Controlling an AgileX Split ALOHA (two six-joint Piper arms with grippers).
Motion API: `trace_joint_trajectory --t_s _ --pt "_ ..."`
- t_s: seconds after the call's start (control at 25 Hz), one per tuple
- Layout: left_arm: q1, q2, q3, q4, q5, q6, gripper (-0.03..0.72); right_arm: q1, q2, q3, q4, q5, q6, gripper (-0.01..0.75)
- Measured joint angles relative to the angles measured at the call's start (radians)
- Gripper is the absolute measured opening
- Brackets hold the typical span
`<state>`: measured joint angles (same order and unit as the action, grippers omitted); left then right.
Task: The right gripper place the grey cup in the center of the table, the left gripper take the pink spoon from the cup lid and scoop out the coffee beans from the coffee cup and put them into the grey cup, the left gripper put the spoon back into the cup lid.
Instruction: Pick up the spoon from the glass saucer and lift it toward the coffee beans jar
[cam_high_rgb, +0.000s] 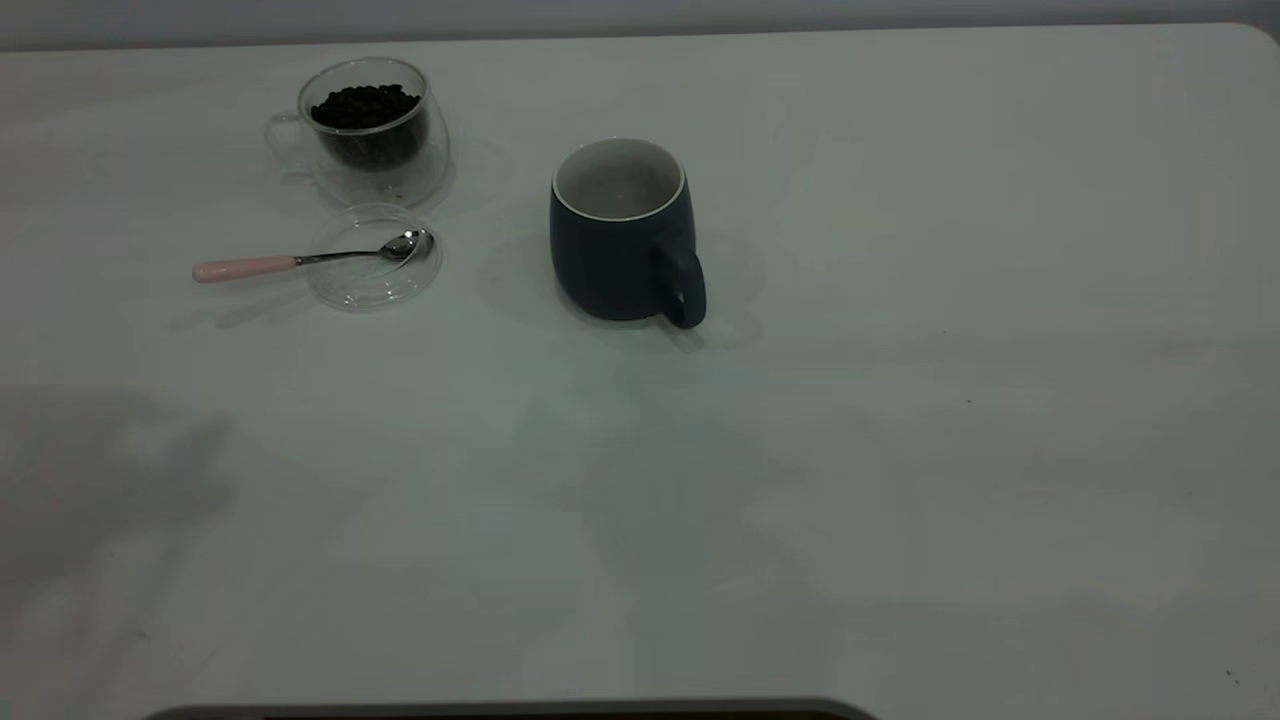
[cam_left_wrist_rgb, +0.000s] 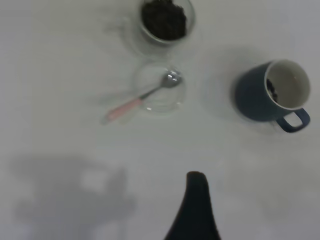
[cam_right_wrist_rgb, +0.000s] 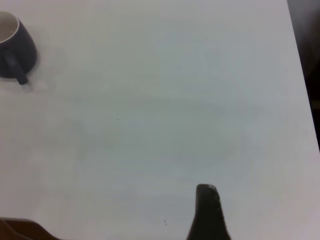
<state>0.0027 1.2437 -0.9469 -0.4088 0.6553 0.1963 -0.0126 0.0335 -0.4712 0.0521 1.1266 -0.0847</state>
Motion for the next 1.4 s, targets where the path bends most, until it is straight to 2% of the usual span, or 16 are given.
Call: trace_joint_trajectory --t_s 0.08,0.2,0.48,0.6,0.76,0.92,1.4 --pt "0.012 0.099 -0.021 -0.072 -0.017 0.070 0.710 0.000 0.000 0.000 0.000 0.000 0.000 0.590" --pt "0.068 0.212 -0.035 -0.199 -0.015 0.180 0.710 0.000 0.000 0.000 0.000 0.000 0.000 0.590" --pt "0.283 0.415 -0.039 -0.510 0.064 0.559 0.710 0.000 0.000 0.000 0.000 0.000 0.000 0.590" --pt "0.383 0.517 -0.040 -0.584 0.119 0.670 0.710 0.000 0.000 0.000 0.000 0.000 0.000 0.590" --pt "0.468 0.661 -0.040 -0.645 0.170 0.763 0.710 0.000 0.000 0.000 0.000 0.000 0.000 0.590" --pt "0.499 0.797 -0.040 -0.685 0.171 0.826 0.710 0.000 0.000 0.000 0.000 0.000 0.000 0.590" --pt "0.501 1.058 -0.064 -0.863 0.122 1.051 0.710 0.000 0.000 0.000 0.000 0.000 0.000 0.590"
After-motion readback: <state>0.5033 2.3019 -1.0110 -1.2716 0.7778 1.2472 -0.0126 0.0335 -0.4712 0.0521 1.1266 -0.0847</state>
